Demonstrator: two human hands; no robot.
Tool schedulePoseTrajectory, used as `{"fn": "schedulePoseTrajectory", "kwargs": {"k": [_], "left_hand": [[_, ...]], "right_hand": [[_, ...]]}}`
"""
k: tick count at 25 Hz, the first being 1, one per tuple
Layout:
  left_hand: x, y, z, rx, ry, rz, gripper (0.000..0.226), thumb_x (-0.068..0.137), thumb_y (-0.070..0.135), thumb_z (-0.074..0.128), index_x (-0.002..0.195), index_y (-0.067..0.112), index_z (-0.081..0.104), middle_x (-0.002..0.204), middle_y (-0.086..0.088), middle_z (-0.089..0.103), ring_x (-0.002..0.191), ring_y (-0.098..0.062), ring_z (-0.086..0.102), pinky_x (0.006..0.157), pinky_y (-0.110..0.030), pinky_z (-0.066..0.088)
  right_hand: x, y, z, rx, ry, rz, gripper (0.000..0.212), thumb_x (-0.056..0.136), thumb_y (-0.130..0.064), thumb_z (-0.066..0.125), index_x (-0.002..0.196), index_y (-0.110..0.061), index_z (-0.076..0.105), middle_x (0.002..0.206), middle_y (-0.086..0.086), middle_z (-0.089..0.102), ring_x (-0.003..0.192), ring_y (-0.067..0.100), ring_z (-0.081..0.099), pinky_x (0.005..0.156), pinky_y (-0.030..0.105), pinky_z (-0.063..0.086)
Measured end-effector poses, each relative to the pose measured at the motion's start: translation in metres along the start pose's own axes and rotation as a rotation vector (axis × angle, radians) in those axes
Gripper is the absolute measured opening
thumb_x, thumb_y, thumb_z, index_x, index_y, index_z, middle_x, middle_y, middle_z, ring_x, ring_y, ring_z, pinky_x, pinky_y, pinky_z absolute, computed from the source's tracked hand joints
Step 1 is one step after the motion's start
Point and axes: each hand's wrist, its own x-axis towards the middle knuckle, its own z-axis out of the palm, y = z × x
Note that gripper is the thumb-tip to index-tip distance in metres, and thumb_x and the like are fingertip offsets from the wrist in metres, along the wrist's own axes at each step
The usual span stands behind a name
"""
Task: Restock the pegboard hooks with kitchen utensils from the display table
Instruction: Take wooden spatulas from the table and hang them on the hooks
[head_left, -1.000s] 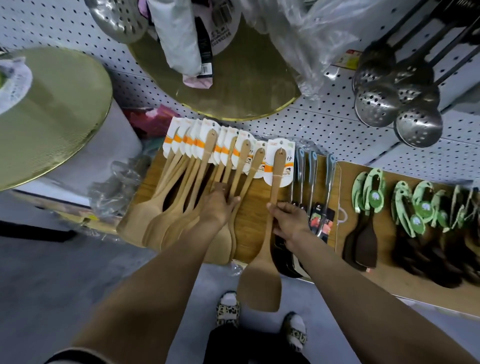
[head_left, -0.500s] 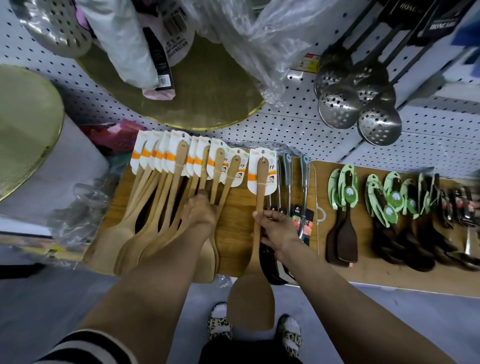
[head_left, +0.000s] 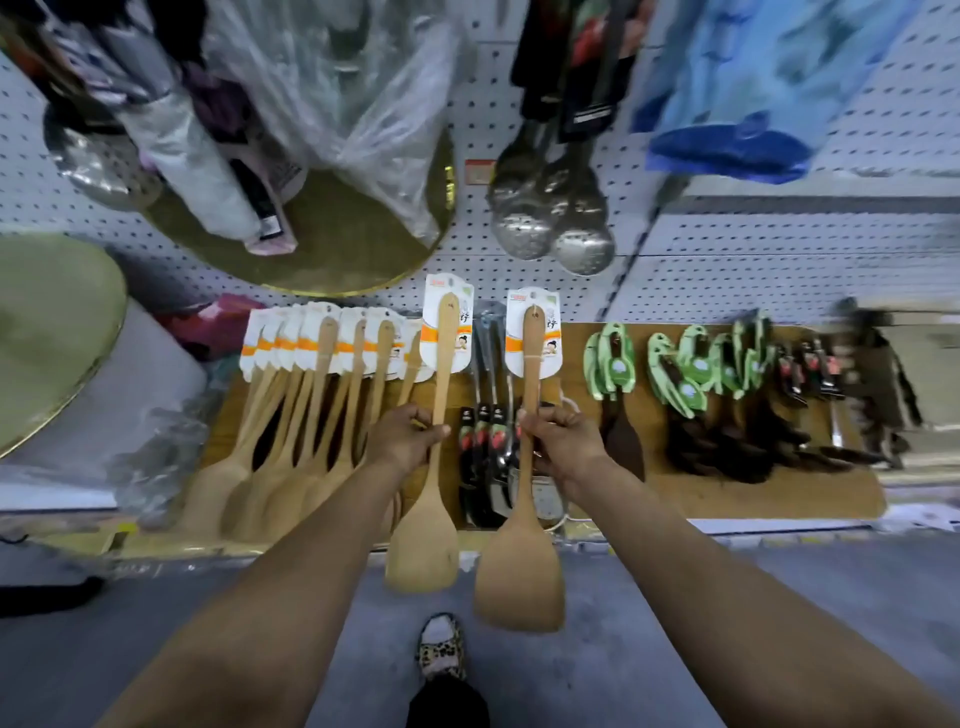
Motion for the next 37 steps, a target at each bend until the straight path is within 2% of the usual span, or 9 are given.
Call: {"fn": "schedulePoseTrajectory", "kwargs": {"k": [4, 8, 14, 18, 23, 26, 29, 32, 37], "left_hand": [[-0.079, 0.039, 0.076, -0.030, -0.071, 0.089, 0.028, 0.081, 0.021, 0.077, 0.067, 0.015, 0.054, 0.074, -0.006, 0.062, 0.062, -0.019, 0.058, 0.059, -0.035, 0.055], [-0.165, 0.089, 0.184, -0.014, -0.169, 0.243, 0.029, 0.082, 0.017, 0.076, 0.064, 0.014, 0.053, 0.083, -0.005, 0.064, 0.070, -0.019, 0.061, 0.046, -0.024, 0.050], [-0.288, 0.204, 0.362, -0.043, -0.446, 0.439, 0.025, 0.083, 0.012, 0.074, 0.071, 0.017, 0.053, 0.081, -0.011, 0.063, 0.070, -0.021, 0.061, 0.059, -0.034, 0.055], [-0.344, 0.283, 0.464, -0.016, -0.578, 0.590, 0.016, 0.083, 0.012, 0.075, 0.084, 0.015, 0.059, 0.085, -0.012, 0.068, 0.071, -0.024, 0.064, 0.054, -0.030, 0.054], [-0.384, 0.374, 0.608, -0.046, -0.679, 0.670, 0.018, 0.082, 0.012, 0.075, 0.079, 0.015, 0.058, 0.072, -0.005, 0.064, 0.056, -0.012, 0.059, 0.045, -0.021, 0.049], [-0.397, 0.435, 0.708, -0.085, -0.737, 0.684, 0.015, 0.083, 0.013, 0.074, 0.079, 0.017, 0.060, 0.078, -0.007, 0.067, 0.063, -0.018, 0.062, 0.051, -0.024, 0.053], [-0.412, 0.497, 0.795, -0.107, -0.754, 0.678, 0.015, 0.084, 0.012, 0.073, 0.077, 0.017, 0.060, 0.083, -0.012, 0.069, 0.068, -0.021, 0.064, 0.058, -0.030, 0.056], [-0.431, 0.549, 0.857, -0.122, -0.748, 0.681, 0.016, 0.084, 0.010, 0.072, 0.076, 0.015, 0.059, 0.082, -0.013, 0.068, 0.072, -0.023, 0.064, 0.066, -0.037, 0.058], [-0.444, 0.613, 0.961, -0.110, -0.688, 0.666, 0.012, 0.085, 0.010, 0.071, 0.085, 0.008, 0.060, 0.079, -0.013, 0.064, 0.075, -0.024, 0.063, 0.075, -0.046, 0.056]], "right_hand": [[-0.044, -0.010, -0.114, 0.037, 0.104, -0.076, 0.013, 0.088, -0.018, 0.075, 0.089, -0.007, 0.066, 0.071, 0.010, 0.061, 0.054, 0.022, 0.058, 0.058, 0.033, 0.053], [-0.098, -0.012, -0.260, 0.104, 0.187, -0.167, 0.013, 0.090, -0.017, 0.071, 0.086, -0.006, 0.067, 0.073, 0.008, 0.062, 0.064, 0.022, 0.060, 0.062, 0.037, 0.058], [-0.170, -0.013, -0.491, 0.240, 0.423, -0.313, 0.022, 0.092, -0.025, 0.069, 0.077, -0.009, 0.066, 0.069, 0.007, 0.062, 0.062, 0.022, 0.060, 0.057, 0.033, 0.055], [-0.191, -0.023, -0.616, 0.324, 0.538, -0.419, 0.024, 0.093, -0.023, 0.068, 0.093, 0.000, 0.069, 0.073, 0.011, 0.062, 0.070, 0.025, 0.061, 0.073, 0.045, 0.061], [-0.182, -0.059, -0.768, 0.392, 0.636, -0.579, 0.025, 0.093, -0.007, 0.066, 0.117, -0.002, 0.064, 0.079, 0.009, 0.063, 0.065, 0.019, 0.062, 0.048, 0.024, 0.052], [-0.165, -0.099, -0.869, 0.366, 0.659, -0.630, 0.025, 0.092, -0.001, 0.064, 0.111, -0.017, 0.067, 0.086, 0.014, 0.066, 0.072, 0.024, 0.066, 0.046, 0.023, 0.050], [-0.148, -0.145, -0.965, 0.345, 0.700, -0.611, 0.023, 0.093, -0.003, 0.064, 0.112, -0.015, 0.066, 0.076, 0.012, 0.064, 0.058, 0.019, 0.064, 0.042, 0.021, 0.046], [-0.130, -0.178, -1.044, 0.297, 0.710, -0.611, 0.008, 0.093, -0.022, 0.068, 0.097, -0.016, 0.072, 0.073, 0.006, 0.065, 0.063, 0.020, 0.061, 0.052, 0.027, 0.049], [-0.081, -0.229, -1.168, 0.274, 0.632, -0.631, 0.023, 0.090, -0.035, 0.070, 0.080, -0.015, 0.072, 0.071, 0.006, 0.067, 0.068, 0.020, 0.062, 0.065, 0.037, 0.055]]}}
